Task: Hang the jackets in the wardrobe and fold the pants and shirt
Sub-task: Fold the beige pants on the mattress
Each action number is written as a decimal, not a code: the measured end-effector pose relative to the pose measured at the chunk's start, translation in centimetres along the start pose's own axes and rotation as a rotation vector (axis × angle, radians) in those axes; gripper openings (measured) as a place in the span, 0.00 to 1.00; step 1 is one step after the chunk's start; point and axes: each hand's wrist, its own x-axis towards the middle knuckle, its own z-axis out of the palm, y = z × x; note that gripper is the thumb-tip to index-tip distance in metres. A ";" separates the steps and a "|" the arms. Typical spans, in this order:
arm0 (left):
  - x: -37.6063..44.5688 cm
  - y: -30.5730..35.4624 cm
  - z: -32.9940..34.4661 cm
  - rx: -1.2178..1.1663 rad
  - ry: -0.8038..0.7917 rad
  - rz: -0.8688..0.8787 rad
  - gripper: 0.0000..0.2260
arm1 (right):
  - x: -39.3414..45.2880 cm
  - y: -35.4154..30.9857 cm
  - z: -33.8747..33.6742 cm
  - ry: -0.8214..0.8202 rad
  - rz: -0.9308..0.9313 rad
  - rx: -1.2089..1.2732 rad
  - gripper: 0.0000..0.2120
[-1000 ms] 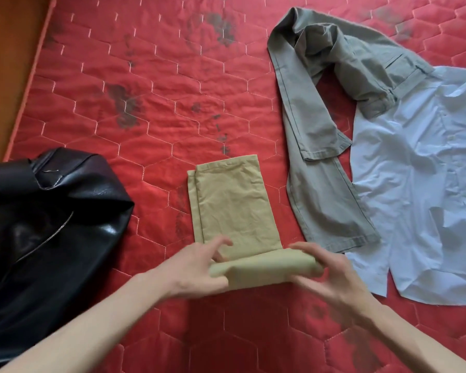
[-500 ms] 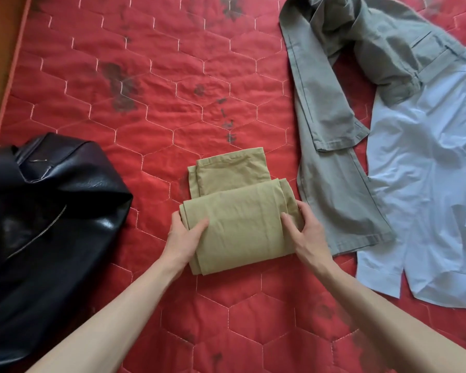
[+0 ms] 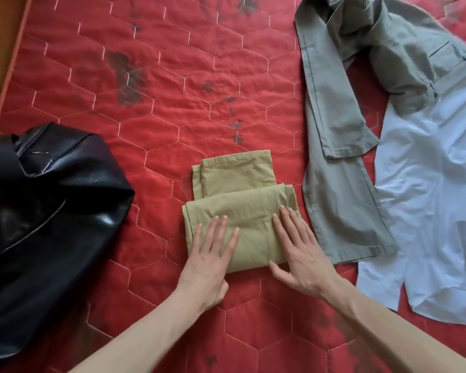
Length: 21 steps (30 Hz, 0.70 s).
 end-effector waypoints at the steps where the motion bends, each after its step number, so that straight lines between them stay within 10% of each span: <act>1: 0.2 0.3 0.1 0.033 -0.025 -0.021 0.57 | 0.1 0.0 -0.1 -0.037 -0.004 -0.019 0.53; 14: 1.1 2.8 -3.2 0.127 -0.126 -0.170 0.32 | -0.5 -1.7 -3.0 -0.030 0.073 0.011 0.48; 21: -0.5 -1.1 -9.9 -0.472 -0.127 -0.121 0.33 | -1.3 -0.8 -8.4 0.018 0.038 0.283 0.30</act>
